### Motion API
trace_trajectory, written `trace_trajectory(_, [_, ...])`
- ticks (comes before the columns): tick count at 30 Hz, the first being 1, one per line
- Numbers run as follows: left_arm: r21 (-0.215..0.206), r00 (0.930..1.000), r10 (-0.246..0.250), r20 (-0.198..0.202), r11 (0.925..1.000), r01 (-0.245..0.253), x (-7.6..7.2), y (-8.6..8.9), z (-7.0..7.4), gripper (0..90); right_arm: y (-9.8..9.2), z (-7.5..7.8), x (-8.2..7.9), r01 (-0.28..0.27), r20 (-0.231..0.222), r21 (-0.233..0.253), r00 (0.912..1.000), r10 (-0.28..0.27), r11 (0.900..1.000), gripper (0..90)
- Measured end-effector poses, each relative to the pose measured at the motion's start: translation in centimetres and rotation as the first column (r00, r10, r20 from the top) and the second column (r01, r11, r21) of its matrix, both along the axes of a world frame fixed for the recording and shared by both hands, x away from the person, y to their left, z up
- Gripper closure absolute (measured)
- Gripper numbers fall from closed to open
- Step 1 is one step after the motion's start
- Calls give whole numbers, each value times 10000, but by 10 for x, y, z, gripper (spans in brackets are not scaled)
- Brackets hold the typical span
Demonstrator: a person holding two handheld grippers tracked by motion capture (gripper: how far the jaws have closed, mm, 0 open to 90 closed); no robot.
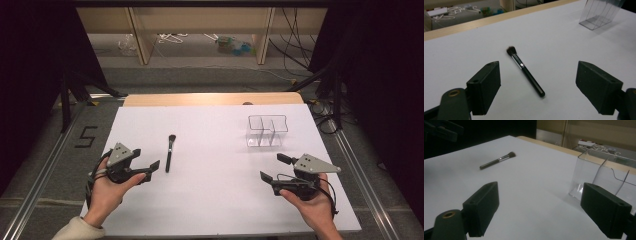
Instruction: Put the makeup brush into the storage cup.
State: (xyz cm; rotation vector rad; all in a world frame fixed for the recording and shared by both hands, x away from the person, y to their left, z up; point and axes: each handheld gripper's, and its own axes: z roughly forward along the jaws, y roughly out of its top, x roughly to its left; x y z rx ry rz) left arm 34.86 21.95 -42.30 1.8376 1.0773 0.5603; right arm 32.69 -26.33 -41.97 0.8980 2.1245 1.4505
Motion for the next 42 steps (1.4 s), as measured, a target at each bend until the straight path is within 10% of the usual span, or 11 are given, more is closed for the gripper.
trace_trajectory(11, [1369, 9929, -287, -1155, 9896, 445, 28, -7, 2, 217, -1, 0, 1, -14, 173, 1, 9998, 14, 10000, 162])
trace_trajectory(14, [968, 9918, -236, -1256, 9947, 360, 34, -14, -1, 225, -1, 0, 1, -6, 167, 15, 9999, 6, 10000, 162])
trace_trajectory(24, [1829, 9728, -96, -2316, 9817, 533, 61, -24, 0, 268, 0, -2, 1, 86, -15, 45, 10000, -86, 10000, 164])
trace_trajectory(32, [2822, 9408, 426, -3364, 9576, 576, 90, -40, -8, 292, -1, -3, 2, 37, -62, -107, 10000, -38, 9999, 166])
trace_trajectory(33, [3081, 9223, 507, -3831, 9483, 758, 94, -42, -7, 293, -1, -2, 2, 41, -64, -130, 10000, -42, 9999, 168])
trace_trajectory(38, [3403, 8879, 822, -4527, 9363, 868, 109, -53, -18, 309, -1, -3, 3, -10, -95, -76, 10000, 10, 10000, 172])
trace_trajectory(40, [3410, 8620, 836, -5000, 9339, 1072, 118, -54, -27, 308, -2, -3, 3, -8, -177, -146, 9998, 6, 9999, 172])
trace_trajectory(42, [3383, 8595, 967, -5018, 9365, 922, 121, -55, -31, 309, -2, -3, 3, -14, -187, -153, 9998, 11, 9999, 174])
